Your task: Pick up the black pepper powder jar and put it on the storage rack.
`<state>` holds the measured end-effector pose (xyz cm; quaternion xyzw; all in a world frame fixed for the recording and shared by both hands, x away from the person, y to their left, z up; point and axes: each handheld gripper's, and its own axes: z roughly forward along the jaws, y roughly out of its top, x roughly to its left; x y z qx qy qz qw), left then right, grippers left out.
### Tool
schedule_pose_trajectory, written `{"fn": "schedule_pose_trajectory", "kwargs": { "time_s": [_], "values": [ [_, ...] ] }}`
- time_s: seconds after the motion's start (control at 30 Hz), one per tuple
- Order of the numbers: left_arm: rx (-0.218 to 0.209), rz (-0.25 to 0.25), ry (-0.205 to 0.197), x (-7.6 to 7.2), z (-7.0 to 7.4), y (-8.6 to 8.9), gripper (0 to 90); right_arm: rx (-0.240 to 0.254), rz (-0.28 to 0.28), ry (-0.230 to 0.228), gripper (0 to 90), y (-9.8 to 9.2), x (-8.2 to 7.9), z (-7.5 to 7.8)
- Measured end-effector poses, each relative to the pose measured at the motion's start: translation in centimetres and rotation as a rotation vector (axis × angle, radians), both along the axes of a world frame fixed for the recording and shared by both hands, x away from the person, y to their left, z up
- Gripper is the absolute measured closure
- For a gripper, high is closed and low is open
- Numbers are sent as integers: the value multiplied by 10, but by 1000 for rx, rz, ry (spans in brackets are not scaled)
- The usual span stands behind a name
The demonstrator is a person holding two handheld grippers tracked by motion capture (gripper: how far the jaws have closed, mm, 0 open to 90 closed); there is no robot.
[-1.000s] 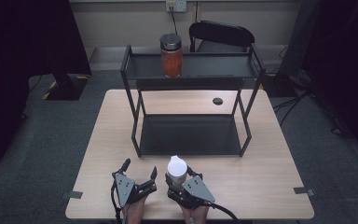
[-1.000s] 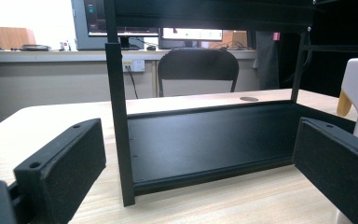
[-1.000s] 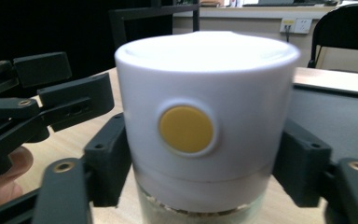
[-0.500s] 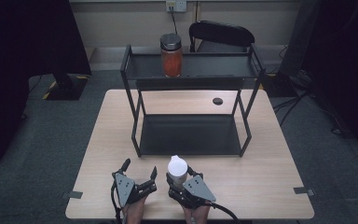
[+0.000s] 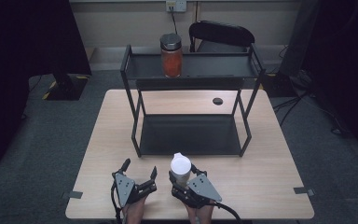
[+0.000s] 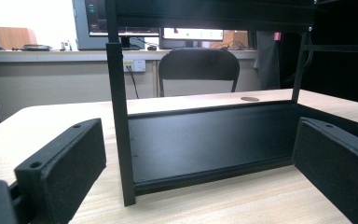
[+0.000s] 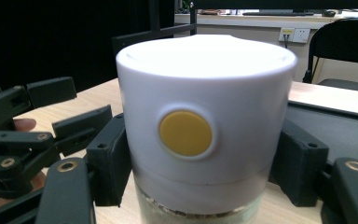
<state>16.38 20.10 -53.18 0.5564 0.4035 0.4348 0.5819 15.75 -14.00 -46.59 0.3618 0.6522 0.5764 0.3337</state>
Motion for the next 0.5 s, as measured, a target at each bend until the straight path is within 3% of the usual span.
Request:
{"fn": "schedule_pose_trajectory", "kwargs": {
  "time_s": [0.5],
  "values": [
    [0, 4, 0, 0, 0, -1, 20, 24, 37, -26, 300, -13, 8, 28]
  ]
}}
